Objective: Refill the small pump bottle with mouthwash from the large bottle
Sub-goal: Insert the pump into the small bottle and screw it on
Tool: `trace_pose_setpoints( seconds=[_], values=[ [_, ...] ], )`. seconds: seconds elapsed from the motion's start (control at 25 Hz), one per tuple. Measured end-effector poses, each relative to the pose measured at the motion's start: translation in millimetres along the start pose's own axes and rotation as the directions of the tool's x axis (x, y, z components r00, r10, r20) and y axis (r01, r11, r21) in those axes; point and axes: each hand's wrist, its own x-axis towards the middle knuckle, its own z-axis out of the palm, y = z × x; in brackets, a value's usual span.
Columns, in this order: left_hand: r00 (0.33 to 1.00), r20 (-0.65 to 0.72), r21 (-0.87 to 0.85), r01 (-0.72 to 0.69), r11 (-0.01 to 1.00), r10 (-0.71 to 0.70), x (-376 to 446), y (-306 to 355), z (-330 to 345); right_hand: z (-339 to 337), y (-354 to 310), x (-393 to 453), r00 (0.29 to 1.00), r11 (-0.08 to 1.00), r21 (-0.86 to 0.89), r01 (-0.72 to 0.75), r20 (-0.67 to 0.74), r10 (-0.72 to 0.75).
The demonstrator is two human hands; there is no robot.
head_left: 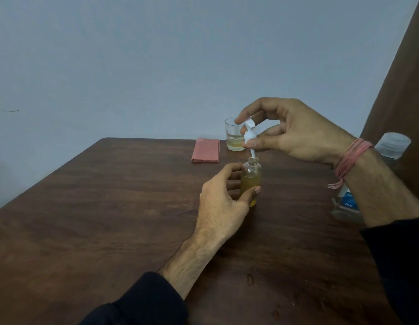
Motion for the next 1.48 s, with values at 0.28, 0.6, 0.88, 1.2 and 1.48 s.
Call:
trace_pose_setpoints(
  seconds=[0.28,0.6,0.88,1.2,1.48],
  values=[
    [1.000,-0.012,-0.004,0.004,1.000,-0.004,1,0,-2,-1,6,3,0.995,0.986,-0.162,-0.038,0.084,0.052],
    [1.000,-0.013,-0.011,-0.008,1.000,0.007,0,-2,-1,4,9,6,0.983,0.977,-0.182,-0.113,0.124,0.137],
    [1.000,-0.025,0.001,-0.019,1.000,0.019,1,-4,0,9,6,3,0.986,0.936,-0.315,-0.157,0.004,0.167],
    [0.999,-0.038,-0.008,0.005,1.000,-0.006,3,-7,0,1,1,4,0.991,0.953,-0.286,-0.099,0.061,0.121],
    [0.999,-0.044,-0.026,0.010,1.000,-0.012,3,-8,0,11,3,4,0.985,0.917,-0.360,-0.170,-0.056,0.160]
  ],
)
